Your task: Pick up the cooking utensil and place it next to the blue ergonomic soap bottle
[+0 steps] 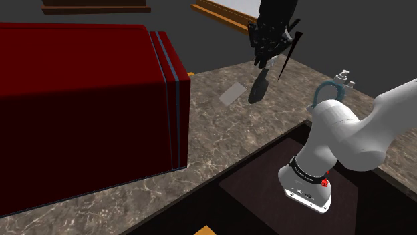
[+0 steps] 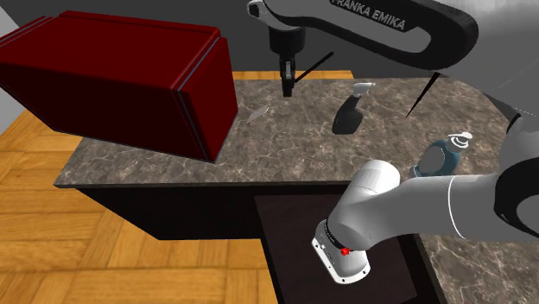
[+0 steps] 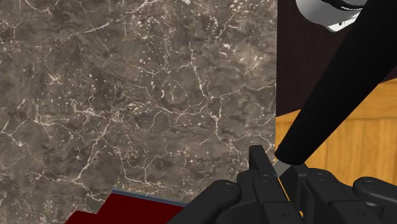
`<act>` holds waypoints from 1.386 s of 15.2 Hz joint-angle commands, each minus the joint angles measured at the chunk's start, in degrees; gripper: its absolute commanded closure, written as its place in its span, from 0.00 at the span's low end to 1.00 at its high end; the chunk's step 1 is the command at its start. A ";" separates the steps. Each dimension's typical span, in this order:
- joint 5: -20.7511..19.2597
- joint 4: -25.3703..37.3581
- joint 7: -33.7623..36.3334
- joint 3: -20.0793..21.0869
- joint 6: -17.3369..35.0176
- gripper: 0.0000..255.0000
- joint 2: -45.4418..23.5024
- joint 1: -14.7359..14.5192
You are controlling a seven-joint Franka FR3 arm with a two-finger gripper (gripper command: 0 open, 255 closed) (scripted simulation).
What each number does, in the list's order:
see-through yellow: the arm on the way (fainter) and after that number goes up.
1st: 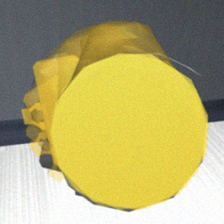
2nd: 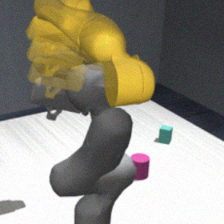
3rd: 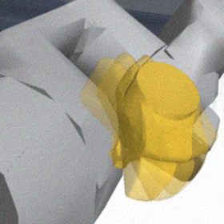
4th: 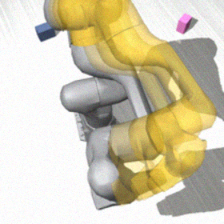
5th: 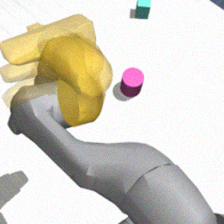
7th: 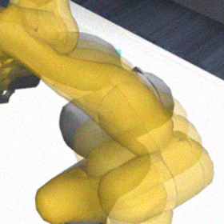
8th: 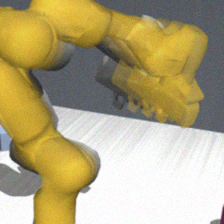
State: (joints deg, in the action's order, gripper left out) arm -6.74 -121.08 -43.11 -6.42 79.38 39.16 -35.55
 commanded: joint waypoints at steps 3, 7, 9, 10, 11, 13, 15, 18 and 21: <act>-2.91 -2.65 -4.15 -3.16 -2.09 1.00 5.19 1.38; -6.47 -4.33 -8.70 -6.76 -4.23 1.00 9.70 2.88; -8.42 -4.79 -11.10 -8.64 -5.29 1.00 11.67 3.65; -9.43 -4.92 -12.32 -9.60 -5.81 1.00 12.58 4.03; -10.47 -5.00 -13.56 -10.58 -6.32 1.00 13.44 4.39; -12.60 -4.96 -16.08 -12.57 -7.30 1.00 14.99 5.09; -14.79 -4.68 -18.68 -14.61 -8.23 1.00 16.34 5.75; -18.20 -3.82 -22.65 -17.75 -9.48 1.00 17.96 6.58; -21.65 -2.43 -26.76 -20.98 -10.54 1.00 19.11 7.24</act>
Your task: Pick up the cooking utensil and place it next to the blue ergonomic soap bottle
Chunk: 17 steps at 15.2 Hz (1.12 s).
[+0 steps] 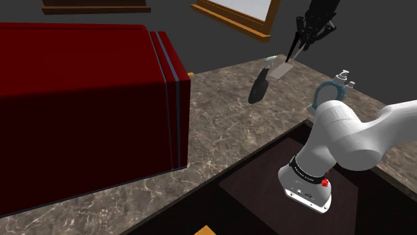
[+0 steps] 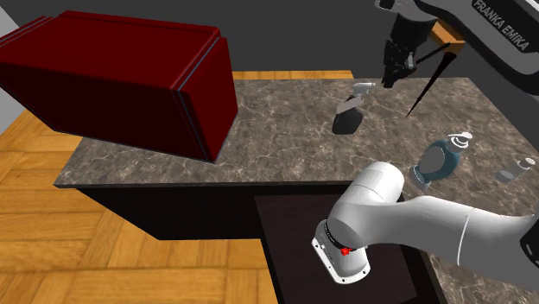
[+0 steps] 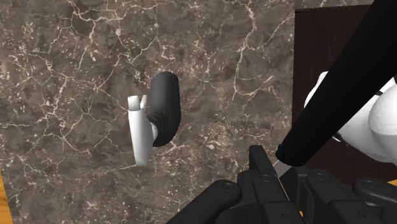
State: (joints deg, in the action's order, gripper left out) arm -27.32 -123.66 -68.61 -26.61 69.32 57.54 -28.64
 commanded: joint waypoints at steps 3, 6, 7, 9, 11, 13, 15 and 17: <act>-4.53 2.05 -5.46 -4.10 -1.31 1.00 1.42 0.74; -7.94 4.47 -9.71 -7.48 -1.93 1.00 1.69 0.85; -9.06 5.38 -11.14 -8.63 -2.09 1.00 1.69 0.82; -11.26 7.39 -14.00 -10.95 -2.35 1.00 1.57 0.61; -13.39 9.63 -16.88 -13.33 -2.52 1.00 1.30 0.22; -15.45 12.11 -19.77 -15.75 -2.62 1.00 0.90 -0.36; -17.43 14.83 -22.68 -18.25 -2.64 1.00 0.35 -1.14; -18.28 14.81 -23.42 -19.25 -2.17 1.00 0.66 -1.23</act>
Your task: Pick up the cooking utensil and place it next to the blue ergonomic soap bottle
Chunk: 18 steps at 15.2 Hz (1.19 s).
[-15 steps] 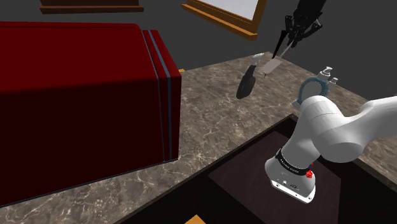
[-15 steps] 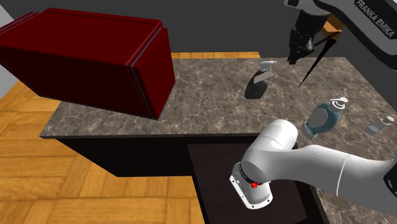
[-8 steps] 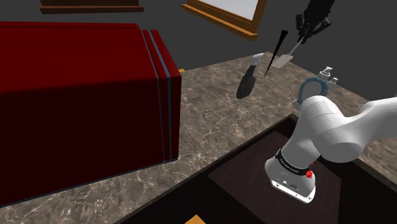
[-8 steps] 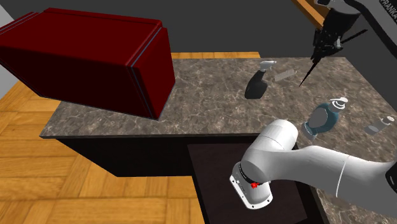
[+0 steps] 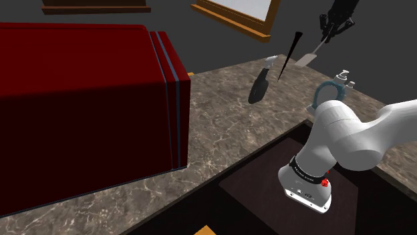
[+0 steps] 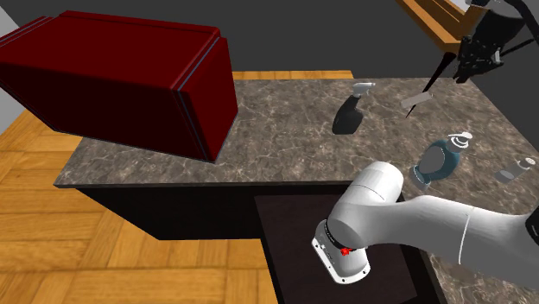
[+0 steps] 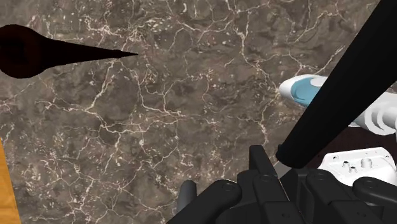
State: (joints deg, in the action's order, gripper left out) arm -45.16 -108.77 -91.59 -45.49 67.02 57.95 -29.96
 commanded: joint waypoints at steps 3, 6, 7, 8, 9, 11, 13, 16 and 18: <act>-1.14 -2.90 0.20 -0.93 1.55 1.00 1.72 0.74; -1.91 -5.60 0.79 -1.60 2.95 1.00 3.11 1.36; -2.18 -6.48 0.97 -1.84 3.41 1.00 3.55 1.56; -2.45 -7.34 1.16 -2.09 3.88 1.00 3.99 1.76; -2.73 -8.20 1.33 -2.36 4.34 1.00 4.42 1.95; -3.32 -9.87 1.68 -2.91 5.26 1.00 5.26 2.34; -3.93 -11.50 2.01 -3.51 6.17 1.00 6.07 2.72; -4.90 -13.85 2.48 -4.48 7.53 1.00 7.22 3.27; -5.58 -15.37 2.78 -5.18 8.44 1.00 7.95 3.63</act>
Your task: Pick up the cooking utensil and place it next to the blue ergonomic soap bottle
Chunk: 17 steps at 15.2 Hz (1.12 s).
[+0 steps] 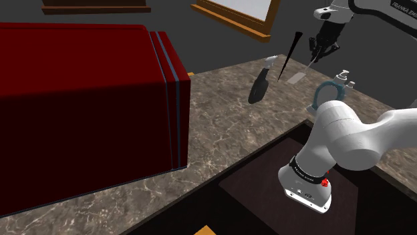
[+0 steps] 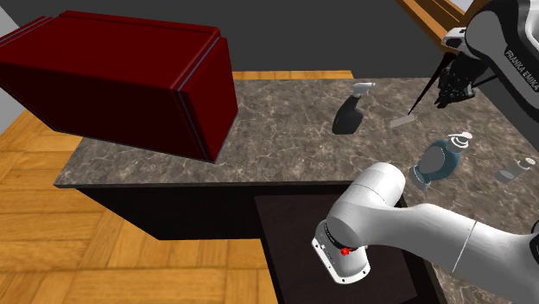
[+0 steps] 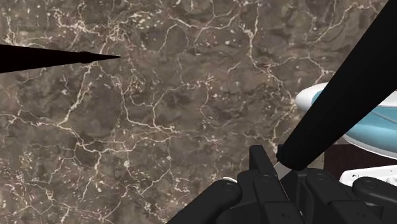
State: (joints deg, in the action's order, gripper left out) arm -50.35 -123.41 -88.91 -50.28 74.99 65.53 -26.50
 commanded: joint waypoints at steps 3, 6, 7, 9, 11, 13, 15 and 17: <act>-1.46 -2.92 0.53 -1.52 1.83 1.00 1.40 0.70; -2.61 -5.02 0.93 -2.73 3.18 1.00 2.36 1.20; -3.00 -5.70 1.07 -3.15 3.63 1.00 2.66 1.37; -3.82 -7.03 1.33 -4.03 4.53 1.00 3.25 1.69; -4.66 -8.31 1.58 -4.94 5.43 1.00 3.80 2.00; -5.54 -9.55 1.82 -5.90 6.33 1.00 4.32 2.31; -6.45 -10.74 2.06 -6.90 7.23 1.00 4.81 2.60; -7.39 -11.90 2.30 -7.94 8.13 1.00 5.27 2.88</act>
State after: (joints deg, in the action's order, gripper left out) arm -57.28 -134.71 -86.76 -57.71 82.65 70.58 -23.74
